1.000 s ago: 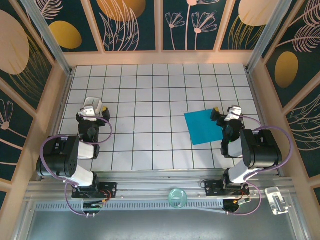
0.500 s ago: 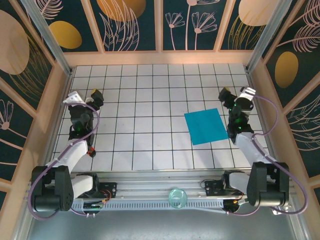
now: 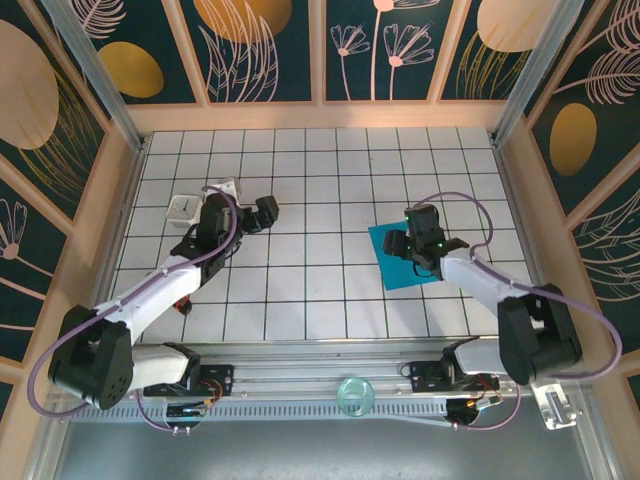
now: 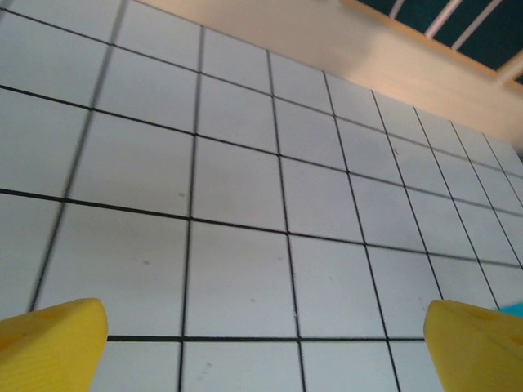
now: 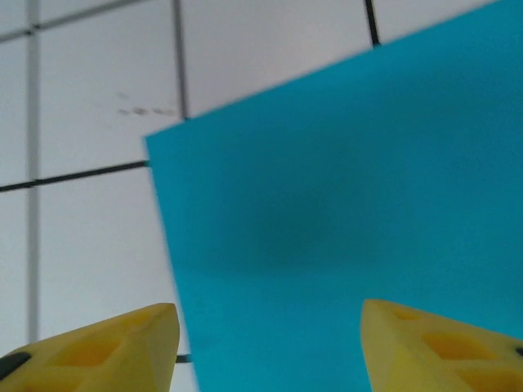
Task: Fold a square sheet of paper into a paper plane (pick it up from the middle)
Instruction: Move the square sheet of paper to the center of the table.
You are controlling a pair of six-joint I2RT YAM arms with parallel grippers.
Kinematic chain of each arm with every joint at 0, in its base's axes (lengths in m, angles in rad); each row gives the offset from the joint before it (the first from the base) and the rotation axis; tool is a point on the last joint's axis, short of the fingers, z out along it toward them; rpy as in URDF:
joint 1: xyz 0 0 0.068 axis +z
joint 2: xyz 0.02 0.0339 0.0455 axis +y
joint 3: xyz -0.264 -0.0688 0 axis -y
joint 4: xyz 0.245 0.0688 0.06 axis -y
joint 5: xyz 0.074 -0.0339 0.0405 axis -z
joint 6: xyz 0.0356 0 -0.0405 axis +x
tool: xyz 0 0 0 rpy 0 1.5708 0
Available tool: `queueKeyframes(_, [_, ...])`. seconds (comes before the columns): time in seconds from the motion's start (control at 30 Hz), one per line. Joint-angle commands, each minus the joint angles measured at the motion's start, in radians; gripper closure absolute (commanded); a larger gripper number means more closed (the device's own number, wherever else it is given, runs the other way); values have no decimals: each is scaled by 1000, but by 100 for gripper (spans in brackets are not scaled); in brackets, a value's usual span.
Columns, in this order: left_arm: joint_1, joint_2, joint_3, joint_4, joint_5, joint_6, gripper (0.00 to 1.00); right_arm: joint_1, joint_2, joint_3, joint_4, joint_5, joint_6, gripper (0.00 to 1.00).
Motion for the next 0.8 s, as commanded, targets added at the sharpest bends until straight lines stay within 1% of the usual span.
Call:
queueKeyframes(0.0, [-6, 20, 5, -25, 58, -36, 1, -28, 89, 64, -6, -9, 7, 43])
queueKeyframes(0.07, [-5, 23, -3, -7, 65, -45, 1, -29, 132, 76, 7, 12, -2, 44])
queueKeyframes(0.17, [-5, 39, 4, -24, 52, -41, 1, -35, 200, 108, -4, -20, -12, 45])
queueKeyframes(0.3, [-5, 82, 53, -99, 27, -9, 1, 9, 257, 140, -17, -39, 2, 46])
queueKeyframes(0.33, [-6, 91, 67, -122, 20, 1, 1, 20, 277, 146, -17, -64, 10, 47])
queueKeyframes(0.4, [-6, 94, 84, -156, 2, 12, 1, 51, 313, 161, -21, -67, 21, 49])
queueKeyframes(0.5, [-4, 69, 78, -169, -15, 15, 1, 108, 365, 188, -19, -84, 39, 52])
queueKeyframes(0.6, [-4, 42, 62, -167, -25, 6, 1, 189, 420, 244, -8, -112, 51, 53])
queueKeyframes(0.77, [-4, -2, 67, -217, -63, -10, 1, 347, 568, 438, -9, -183, 16, 56])
